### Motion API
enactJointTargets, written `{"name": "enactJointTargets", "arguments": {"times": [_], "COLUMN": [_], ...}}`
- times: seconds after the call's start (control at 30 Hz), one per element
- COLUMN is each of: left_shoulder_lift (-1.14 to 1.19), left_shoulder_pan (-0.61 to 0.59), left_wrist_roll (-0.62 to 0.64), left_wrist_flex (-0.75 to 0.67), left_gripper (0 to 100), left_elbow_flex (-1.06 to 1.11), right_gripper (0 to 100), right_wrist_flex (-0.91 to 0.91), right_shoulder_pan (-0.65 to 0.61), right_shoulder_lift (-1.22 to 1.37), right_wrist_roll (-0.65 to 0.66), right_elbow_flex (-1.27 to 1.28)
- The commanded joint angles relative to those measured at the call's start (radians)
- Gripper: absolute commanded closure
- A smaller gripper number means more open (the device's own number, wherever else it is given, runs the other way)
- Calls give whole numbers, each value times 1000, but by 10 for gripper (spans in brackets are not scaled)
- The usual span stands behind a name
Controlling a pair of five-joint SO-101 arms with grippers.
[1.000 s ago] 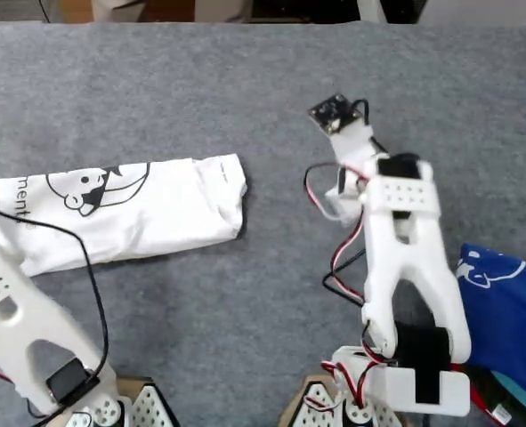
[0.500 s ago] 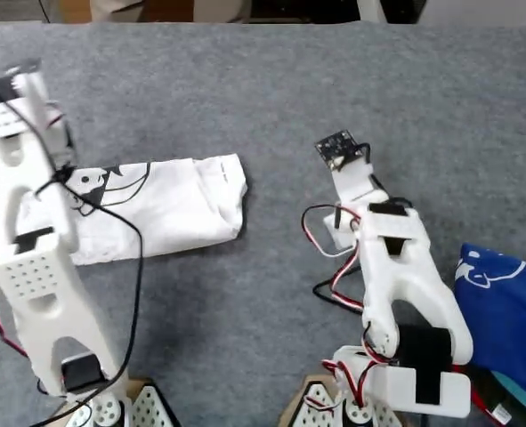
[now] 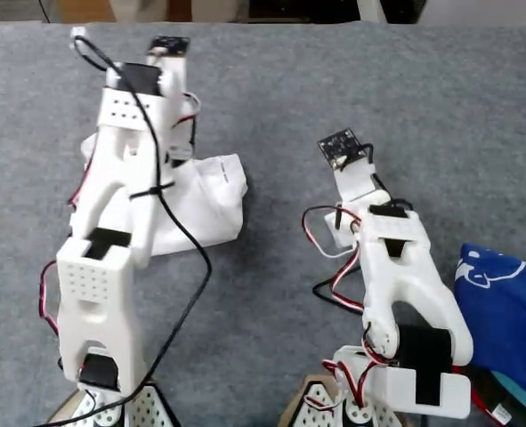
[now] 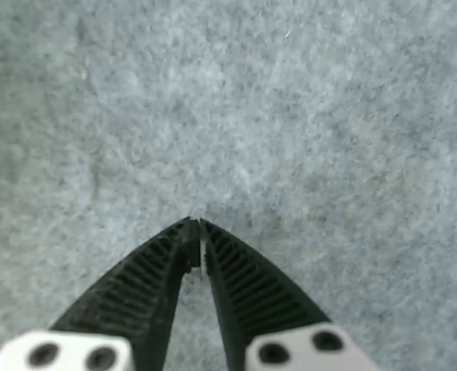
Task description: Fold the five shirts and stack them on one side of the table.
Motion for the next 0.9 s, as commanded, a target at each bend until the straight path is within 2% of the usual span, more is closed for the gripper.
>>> {"name": "enactJointTargets", "arguments": {"times": [0.0,0.4,0.87], "left_shoulder_lift": [-58,-53,-53], "left_shoulder_pan": [55,170,178], "left_wrist_roll": [9,35,35], "left_wrist_flex": [11,11,9], "left_gripper": [981,981,980], "left_elbow_flex": [-5,25,49], "right_gripper": [993,993,993], "right_wrist_flex": [-17,-20,-32], "right_shoulder_pan": [16,16,15], "right_shoulder_lift": [-53,-53,-51], "right_wrist_roll": [-9,-9,-9], "right_elbow_flex": [1,-1,1]}}
